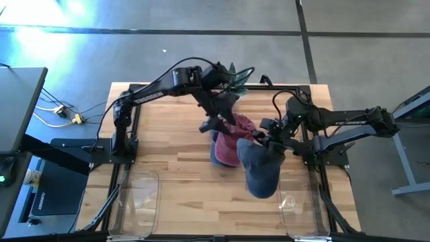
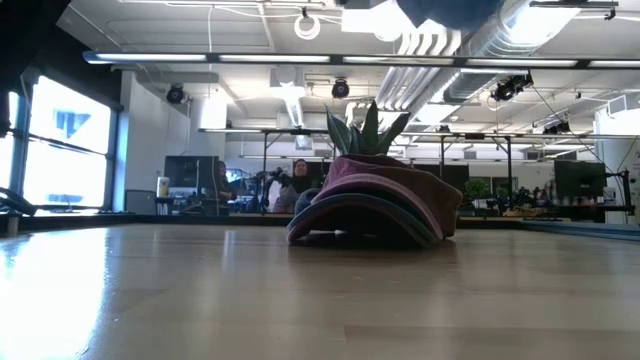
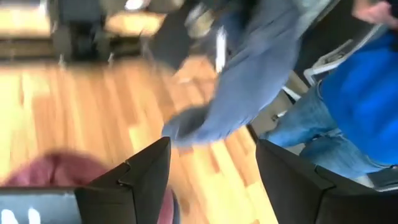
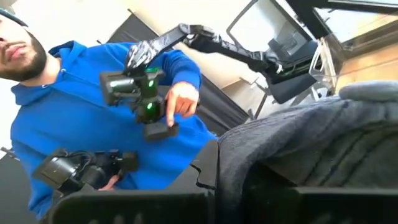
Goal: Pick & Place hat
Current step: Put the blue cap into the right transparent bin
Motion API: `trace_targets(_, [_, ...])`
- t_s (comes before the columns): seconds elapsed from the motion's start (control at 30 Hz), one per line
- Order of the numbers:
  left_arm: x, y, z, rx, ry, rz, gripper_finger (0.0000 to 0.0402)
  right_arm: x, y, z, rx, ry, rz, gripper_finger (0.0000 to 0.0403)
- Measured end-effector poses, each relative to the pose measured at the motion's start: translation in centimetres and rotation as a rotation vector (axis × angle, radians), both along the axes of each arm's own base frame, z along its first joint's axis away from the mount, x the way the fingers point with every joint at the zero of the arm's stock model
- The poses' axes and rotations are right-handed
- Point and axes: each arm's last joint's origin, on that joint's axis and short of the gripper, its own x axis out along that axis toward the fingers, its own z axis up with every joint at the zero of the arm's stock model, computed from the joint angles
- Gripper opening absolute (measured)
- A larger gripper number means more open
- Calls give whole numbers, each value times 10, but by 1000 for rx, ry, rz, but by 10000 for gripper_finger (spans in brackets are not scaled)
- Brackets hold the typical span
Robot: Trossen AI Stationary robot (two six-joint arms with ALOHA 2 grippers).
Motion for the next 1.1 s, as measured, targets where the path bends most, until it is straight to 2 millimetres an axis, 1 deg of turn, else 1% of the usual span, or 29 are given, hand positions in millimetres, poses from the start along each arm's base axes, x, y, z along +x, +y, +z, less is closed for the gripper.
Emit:
trace_targets(0.1, [9,-19,3,1,-77,-61,233,0,0,0,-1,0,-7,3])
trace_targets(0.17, [21,-32,0,18,-129,-82,233,0,0,0,-1,0,-11,3])
trace_targets(0.23, [29,-42,-5,35,-135,-84,233,0,0,1,-1,-3,-23,4])
trace_targets(0.3, [33,-47,-9,52,-126,-73,233,-1,0,0,11,26,-21,4])
trace_targets(0.37, [43,-45,-15,54,-146,-69,233,-4,0,0,11,39,-21,3])
trace_targets(0.4, [44,-43,-19,47,-121,-67,233,-4,0,1,11,33,-21,3])
trace_targets(0.47, [43,-35,-28,21,-48,-64,233,-4,0,2,16,21,-15,3])
trace_targets(0.57, [35,-17,-31,-9,11,-74,233,-8,0,6,14,-2,0,2])
trace_targets(0.67, [32,-3,-33,-67,15,-124,234,-13,0,11,11,-32,2,3])
trace_targets(0.73, [33,1,-31,-116,-27,-172,234,-17,0,14,10,-48,-4,2])
trace_targets(0.77, [34,0,-29,-135,-58,-199,234,-19,1,16,10,-55,-6,2])
trace_targets(0.83, [45,-1,-30,-184,-112,-246,234,-24,0,19,13,-70,-11,2])
trace_targets(0.93, [57,-6,-34,-260,-137,-297,234,-30,0,24,13,-95,-36,2])
trace_targets(1.03, [72,-14,-34,-252,-218,-307,234,-35,0,27,16,-112,-46,2])
trace_targets(1.1, [77,-19,-39,-285,-184,-312,234,-39,0,29,28,-109,-58,2])
